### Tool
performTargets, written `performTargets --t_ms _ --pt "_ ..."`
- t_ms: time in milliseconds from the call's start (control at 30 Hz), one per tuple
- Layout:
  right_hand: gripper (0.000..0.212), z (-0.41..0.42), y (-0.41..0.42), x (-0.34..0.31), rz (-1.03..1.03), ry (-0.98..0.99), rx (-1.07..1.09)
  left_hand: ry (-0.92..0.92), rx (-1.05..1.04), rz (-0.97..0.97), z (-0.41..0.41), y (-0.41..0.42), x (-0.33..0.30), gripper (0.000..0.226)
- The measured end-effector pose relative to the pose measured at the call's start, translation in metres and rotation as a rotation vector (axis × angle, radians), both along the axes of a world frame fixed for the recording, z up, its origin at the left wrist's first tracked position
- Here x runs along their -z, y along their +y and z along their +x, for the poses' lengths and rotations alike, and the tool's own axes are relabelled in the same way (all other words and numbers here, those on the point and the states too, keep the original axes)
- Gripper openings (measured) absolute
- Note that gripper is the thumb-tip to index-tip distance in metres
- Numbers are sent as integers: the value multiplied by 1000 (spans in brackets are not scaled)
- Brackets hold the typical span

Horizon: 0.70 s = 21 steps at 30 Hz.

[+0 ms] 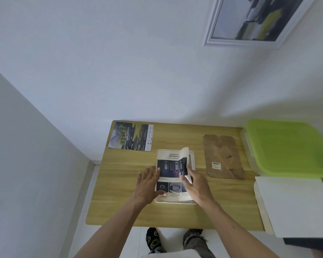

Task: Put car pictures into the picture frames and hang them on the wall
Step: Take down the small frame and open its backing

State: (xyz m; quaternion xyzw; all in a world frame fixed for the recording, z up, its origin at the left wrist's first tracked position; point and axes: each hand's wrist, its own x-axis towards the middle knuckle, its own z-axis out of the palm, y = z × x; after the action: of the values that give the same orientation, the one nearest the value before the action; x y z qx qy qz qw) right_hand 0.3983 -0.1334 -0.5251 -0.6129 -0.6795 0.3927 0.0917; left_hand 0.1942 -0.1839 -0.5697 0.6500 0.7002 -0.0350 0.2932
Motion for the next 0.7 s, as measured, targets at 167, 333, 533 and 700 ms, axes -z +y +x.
performTargets --t_ms 167,333,533,700 --pt "62 -2 6 -10 -54 220 376 -26 -16 10 0 -2 -3 104" --pt "20 12 20 -10 -183 330 495 -243 -192 197 7 -2 -11 91" --pt "25 42 25 -14 -315 551 545 -501 -553 387 23 10 -29 41" --pt "25 74 27 -12 -342 582 519 -879 -741 243 41 23 -45 23"
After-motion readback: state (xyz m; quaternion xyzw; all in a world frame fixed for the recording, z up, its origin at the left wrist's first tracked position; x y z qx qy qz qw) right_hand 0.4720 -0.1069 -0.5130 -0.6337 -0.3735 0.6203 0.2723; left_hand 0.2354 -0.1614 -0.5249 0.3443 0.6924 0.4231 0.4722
